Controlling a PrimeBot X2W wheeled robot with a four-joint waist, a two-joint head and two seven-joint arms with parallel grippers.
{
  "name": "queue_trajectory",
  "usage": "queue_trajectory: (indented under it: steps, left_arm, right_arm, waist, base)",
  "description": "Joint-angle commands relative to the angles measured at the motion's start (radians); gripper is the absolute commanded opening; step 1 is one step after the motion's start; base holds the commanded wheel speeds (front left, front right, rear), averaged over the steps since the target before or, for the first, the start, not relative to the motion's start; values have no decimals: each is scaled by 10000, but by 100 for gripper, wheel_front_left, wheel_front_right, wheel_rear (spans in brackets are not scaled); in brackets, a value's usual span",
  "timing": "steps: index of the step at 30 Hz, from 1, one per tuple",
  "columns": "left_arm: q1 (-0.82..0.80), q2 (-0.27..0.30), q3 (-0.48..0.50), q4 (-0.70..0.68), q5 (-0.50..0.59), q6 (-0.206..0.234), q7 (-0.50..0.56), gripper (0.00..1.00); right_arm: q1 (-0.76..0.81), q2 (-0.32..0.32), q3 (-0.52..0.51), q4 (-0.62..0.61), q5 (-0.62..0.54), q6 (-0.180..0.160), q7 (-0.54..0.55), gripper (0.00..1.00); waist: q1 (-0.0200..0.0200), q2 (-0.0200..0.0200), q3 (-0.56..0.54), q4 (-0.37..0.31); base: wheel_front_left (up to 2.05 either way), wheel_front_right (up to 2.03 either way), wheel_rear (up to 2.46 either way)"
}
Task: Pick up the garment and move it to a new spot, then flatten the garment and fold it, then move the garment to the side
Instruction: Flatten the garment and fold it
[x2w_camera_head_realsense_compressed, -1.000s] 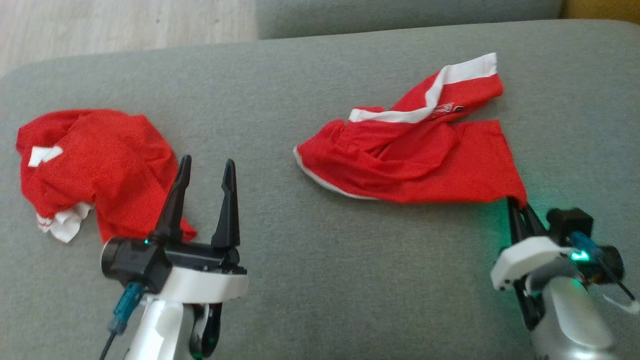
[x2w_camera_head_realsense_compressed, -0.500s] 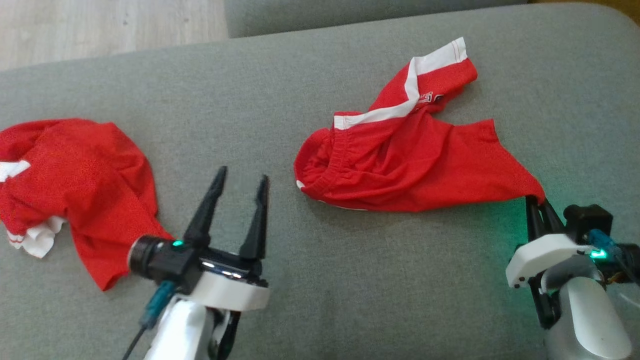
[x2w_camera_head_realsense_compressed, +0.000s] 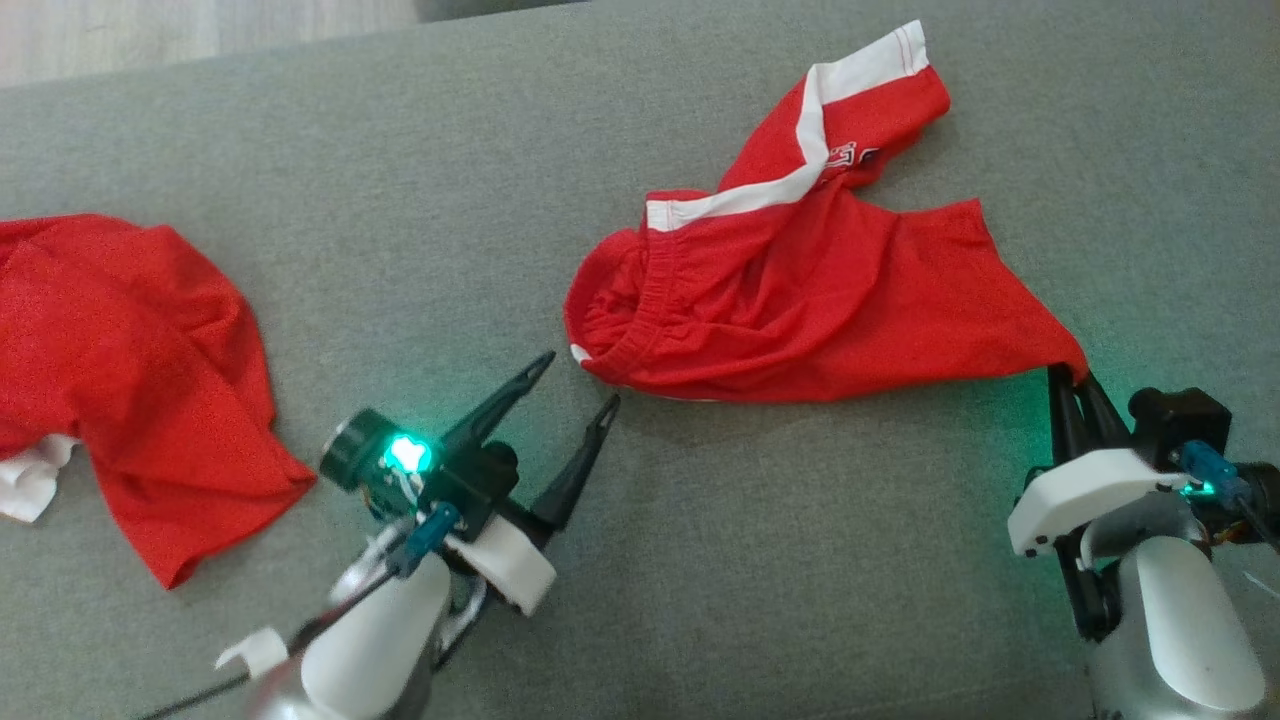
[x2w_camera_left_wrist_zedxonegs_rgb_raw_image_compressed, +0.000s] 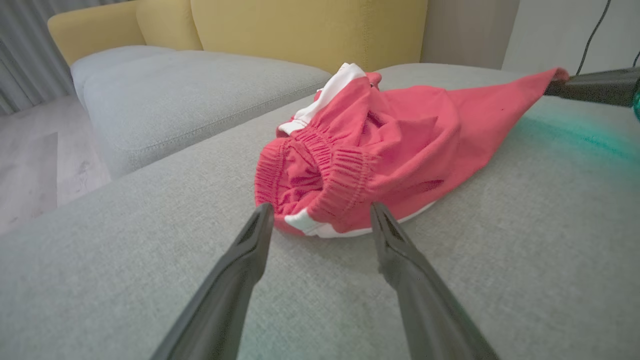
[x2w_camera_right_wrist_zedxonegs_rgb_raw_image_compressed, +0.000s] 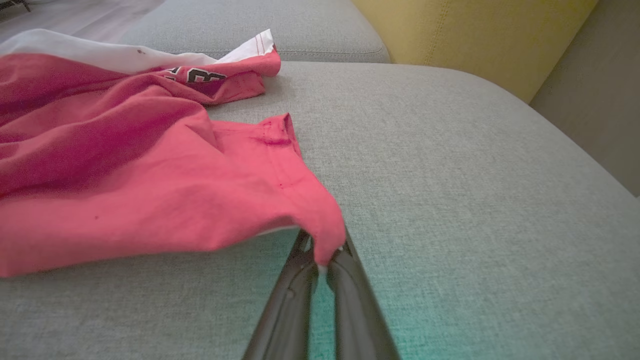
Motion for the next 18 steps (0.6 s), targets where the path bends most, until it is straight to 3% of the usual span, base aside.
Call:
queue_trajectory:
  steps: [1, 9, 18]
  left_arm:
    - [-490, 248, 181, -144, 181, 20, -50, 100]
    - [-1682, 721, -600, 779, 872, 19, -97, 100]
    - [-2361, 920, -1483, 1151, 643, 18, -131, 100]
  right_arm:
    - [-192, -39, 234, -348, 77, -7, 14, 0]
    - [-287, -39, 425, -396, 233, -7, 9, 0]
    - [-415, -39, 566, -280, 346, -7, -50, 0]
  waist:
    - [-1, 0, 73, -63]
    - [-1, 0, 288, -271]
    - [-1, 0, 359, -405]
  base:
    - [0, 0, 0]
    - [0, 0, 0]
    - [0, 0, 0]
